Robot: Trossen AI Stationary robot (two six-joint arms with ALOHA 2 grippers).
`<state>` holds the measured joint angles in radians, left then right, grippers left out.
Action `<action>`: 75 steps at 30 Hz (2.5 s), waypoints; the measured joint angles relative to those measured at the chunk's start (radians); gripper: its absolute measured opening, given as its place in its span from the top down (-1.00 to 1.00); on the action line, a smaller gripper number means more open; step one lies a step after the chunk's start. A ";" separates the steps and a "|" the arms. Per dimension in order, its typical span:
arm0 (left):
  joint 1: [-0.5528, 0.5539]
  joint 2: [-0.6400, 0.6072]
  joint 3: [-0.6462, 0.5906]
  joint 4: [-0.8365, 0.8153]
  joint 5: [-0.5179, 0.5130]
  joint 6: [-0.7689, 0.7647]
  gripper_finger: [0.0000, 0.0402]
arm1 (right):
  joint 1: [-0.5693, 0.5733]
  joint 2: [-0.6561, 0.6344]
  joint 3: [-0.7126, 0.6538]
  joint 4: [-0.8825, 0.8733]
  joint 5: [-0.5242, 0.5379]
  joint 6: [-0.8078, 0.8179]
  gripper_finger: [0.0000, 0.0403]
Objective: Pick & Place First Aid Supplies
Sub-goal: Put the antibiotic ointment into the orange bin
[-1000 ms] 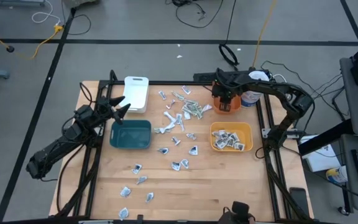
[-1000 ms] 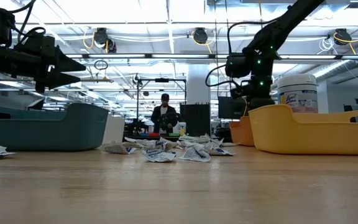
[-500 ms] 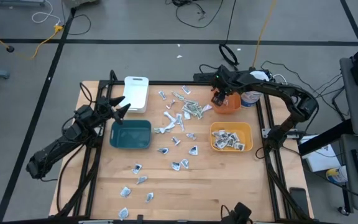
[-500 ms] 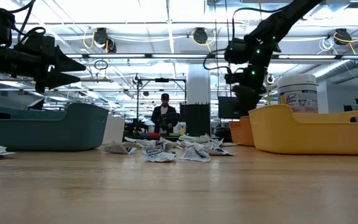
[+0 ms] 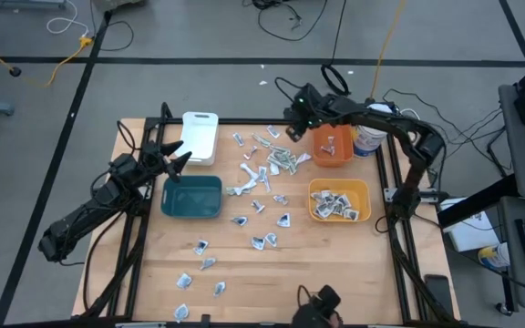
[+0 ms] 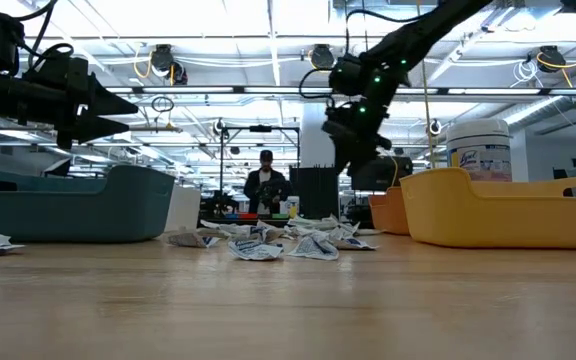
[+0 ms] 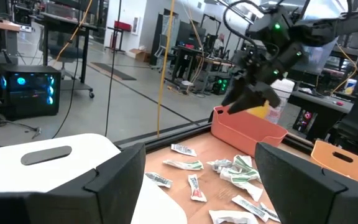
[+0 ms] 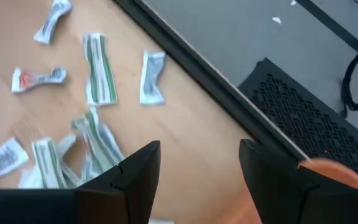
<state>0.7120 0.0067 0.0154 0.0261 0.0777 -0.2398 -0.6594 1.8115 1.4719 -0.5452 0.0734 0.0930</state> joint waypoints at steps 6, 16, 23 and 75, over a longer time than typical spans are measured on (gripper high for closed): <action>0.000 0.000 0.000 0.000 0.000 0.000 -0.52 | 0.000 0.128 0.135 0.002 -0.033 0.009 -0.07; 0.000 0.000 0.000 0.000 0.000 0.000 -0.52 | 0.000 0.359 0.391 -0.064 -0.097 0.083 -0.07; 0.000 0.000 0.000 0.000 0.000 0.000 -0.52 | 0.008 0.479 0.514 -0.158 -0.118 0.131 -0.07; 0.000 0.000 0.000 0.000 0.000 0.000 -0.52 | -0.012 0.527 0.453 -0.172 -0.320 0.151 0.97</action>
<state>0.7119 0.0064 0.0152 0.0258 0.0780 -0.2398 -0.6713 2.3383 1.9251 -0.7173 -0.2464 0.2436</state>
